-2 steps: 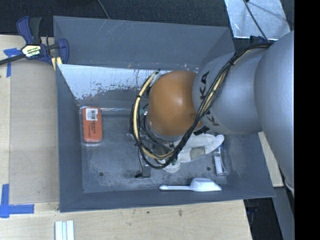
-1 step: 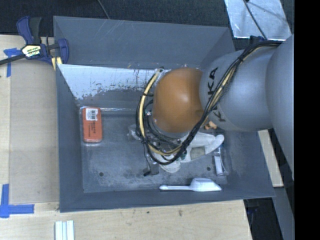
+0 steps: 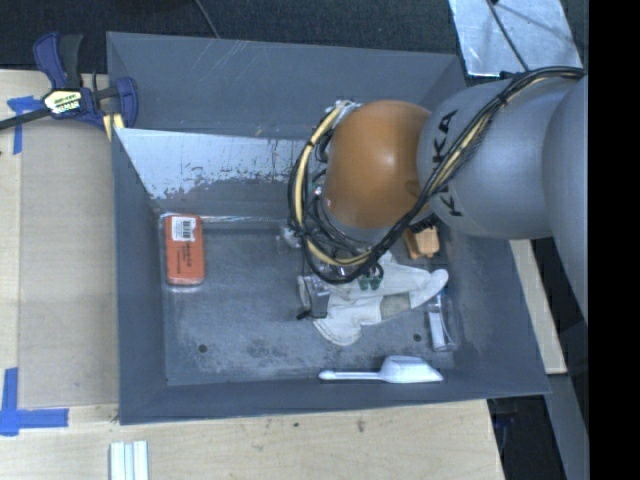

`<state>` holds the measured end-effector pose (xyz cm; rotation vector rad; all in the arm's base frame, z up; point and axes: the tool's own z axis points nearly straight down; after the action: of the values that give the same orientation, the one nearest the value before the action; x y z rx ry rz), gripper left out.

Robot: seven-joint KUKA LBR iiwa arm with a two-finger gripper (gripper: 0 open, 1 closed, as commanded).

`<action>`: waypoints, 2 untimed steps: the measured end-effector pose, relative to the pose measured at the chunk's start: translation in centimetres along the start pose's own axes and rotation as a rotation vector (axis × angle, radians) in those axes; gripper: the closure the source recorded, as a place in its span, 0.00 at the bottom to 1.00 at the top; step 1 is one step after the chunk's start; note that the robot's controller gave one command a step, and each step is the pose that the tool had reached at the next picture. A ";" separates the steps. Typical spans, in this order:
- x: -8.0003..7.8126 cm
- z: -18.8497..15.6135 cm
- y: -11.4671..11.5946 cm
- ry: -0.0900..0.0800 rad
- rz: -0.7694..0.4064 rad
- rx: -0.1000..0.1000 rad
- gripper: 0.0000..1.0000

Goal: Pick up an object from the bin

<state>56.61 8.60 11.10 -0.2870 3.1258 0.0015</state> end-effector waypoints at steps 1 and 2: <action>0.3 -2.3 -2.3 0.000 -0.145 0.001 0.00; 0.4 -1.5 -4.4 -0.004 -0.181 0.002 0.00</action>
Offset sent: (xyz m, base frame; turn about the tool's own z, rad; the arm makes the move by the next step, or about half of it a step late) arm 0.0070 -0.0690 -0.0164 0.0752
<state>57.00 4.24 12.59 -0.5670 3.0830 -0.0007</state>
